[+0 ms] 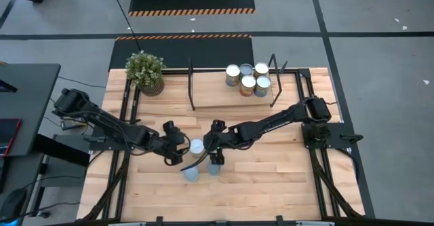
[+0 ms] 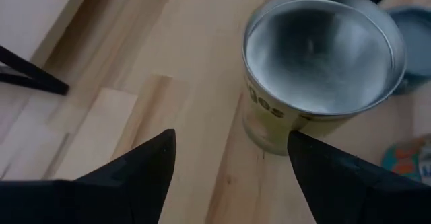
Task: Pick and place cans onto a shelf
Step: Put the canned oranges on the shelf
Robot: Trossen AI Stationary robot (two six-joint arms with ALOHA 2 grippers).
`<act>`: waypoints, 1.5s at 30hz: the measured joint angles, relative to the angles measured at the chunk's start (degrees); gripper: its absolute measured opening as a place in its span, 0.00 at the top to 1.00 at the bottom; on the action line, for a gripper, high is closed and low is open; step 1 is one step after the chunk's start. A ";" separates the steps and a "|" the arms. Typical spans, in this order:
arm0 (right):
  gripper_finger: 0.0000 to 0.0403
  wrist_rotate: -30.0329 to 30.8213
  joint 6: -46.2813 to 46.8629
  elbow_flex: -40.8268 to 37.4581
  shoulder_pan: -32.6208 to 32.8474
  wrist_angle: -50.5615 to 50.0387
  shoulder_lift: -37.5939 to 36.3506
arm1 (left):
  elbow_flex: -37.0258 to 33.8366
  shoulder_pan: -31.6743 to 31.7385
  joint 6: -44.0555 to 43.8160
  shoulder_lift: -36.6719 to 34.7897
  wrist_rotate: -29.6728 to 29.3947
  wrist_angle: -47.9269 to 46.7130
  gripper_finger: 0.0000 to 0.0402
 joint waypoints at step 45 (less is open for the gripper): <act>0.17 8.05 -6.04 -5.11 -14.73 -6.94 -14.88 | 0.00 1.81 4.84 -0.51 7.62 11.67 0.28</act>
